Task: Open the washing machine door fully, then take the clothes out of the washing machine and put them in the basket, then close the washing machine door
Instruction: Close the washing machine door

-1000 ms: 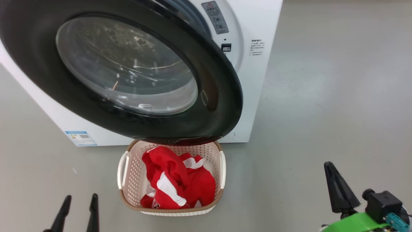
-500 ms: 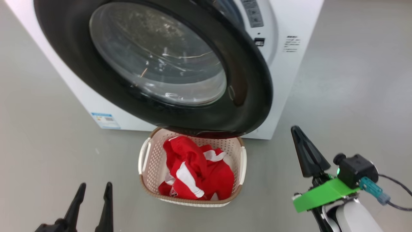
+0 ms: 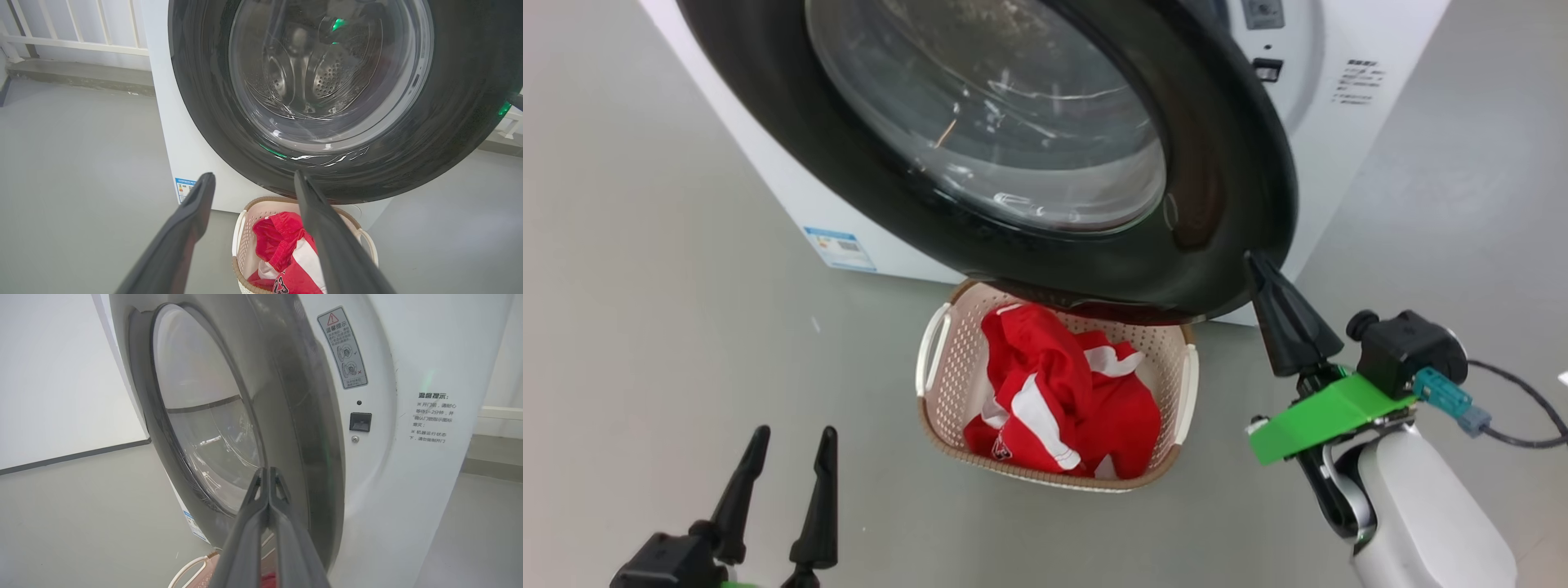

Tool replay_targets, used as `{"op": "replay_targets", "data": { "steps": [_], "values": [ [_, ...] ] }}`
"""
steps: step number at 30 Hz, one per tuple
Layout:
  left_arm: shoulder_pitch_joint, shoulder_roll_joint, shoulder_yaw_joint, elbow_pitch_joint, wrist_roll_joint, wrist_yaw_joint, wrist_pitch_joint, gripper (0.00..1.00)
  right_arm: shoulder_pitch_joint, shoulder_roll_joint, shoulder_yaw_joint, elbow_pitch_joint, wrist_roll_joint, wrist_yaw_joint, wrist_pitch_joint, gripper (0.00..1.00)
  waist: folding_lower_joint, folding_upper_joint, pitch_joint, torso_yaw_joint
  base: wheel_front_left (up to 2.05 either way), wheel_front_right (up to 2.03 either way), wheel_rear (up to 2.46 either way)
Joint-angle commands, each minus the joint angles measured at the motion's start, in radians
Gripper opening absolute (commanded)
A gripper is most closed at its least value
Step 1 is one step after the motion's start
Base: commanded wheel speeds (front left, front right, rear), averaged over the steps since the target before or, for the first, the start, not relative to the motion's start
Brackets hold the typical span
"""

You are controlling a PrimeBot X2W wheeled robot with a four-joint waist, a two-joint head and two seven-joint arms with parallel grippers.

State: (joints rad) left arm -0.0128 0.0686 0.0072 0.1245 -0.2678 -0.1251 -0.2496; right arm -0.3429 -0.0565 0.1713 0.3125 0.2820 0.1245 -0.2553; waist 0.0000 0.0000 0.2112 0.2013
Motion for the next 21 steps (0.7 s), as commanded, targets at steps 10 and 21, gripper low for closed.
{"op": "replay_targets", "data": {
  "steps": [10,21],
  "values": [
    [-0.053,0.005,0.020,-0.028,-0.004,-0.006,-0.012,1.00,-0.094,0.006,-0.014,0.000,0.003,0.006,-0.006,0.00,0.0000,0.0000,0.042,0.026,0.00,0.00,0.00],
    [-0.097,0.006,0.000,-0.033,-0.009,-0.006,-0.012,1.00,-0.166,0.006,-0.080,-0.007,-0.012,0.006,-0.006,0.00,0.0000,0.0000,0.095,0.035,0.00,0.00,0.00]
  ]
}}
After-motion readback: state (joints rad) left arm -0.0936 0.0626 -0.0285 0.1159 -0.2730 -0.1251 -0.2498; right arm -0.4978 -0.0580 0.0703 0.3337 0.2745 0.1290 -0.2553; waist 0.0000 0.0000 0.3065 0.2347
